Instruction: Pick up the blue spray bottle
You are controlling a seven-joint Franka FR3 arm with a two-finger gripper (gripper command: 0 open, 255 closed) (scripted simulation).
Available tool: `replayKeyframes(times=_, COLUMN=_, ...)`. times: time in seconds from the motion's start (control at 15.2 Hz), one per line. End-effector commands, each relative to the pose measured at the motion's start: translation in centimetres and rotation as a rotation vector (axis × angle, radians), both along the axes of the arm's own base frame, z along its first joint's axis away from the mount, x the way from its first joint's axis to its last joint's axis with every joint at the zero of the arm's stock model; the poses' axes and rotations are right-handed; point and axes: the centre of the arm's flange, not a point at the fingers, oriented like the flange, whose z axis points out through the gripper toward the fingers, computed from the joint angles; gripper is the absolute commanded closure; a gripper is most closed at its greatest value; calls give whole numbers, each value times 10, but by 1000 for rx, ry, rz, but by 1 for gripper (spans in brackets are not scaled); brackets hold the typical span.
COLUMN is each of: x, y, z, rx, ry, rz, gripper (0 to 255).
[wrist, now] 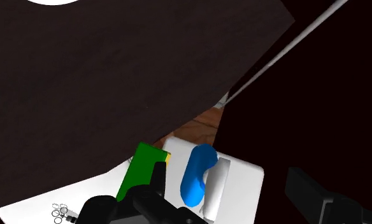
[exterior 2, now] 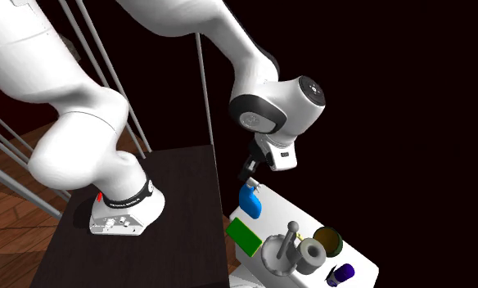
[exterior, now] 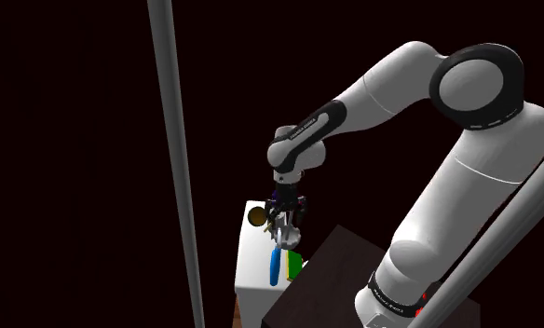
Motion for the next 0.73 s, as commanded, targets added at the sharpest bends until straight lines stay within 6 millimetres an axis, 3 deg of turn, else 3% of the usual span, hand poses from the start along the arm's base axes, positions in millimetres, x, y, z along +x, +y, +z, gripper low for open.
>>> replayKeyframes(times=0.0, x=6, y=-9, z=-29, rx=4, ry=12, rz=-49, gripper=0)
replayKeyframes(times=0.66, x=31, y=-38, z=-161, rx=31, ry=70, rz=-283, gripper=0)
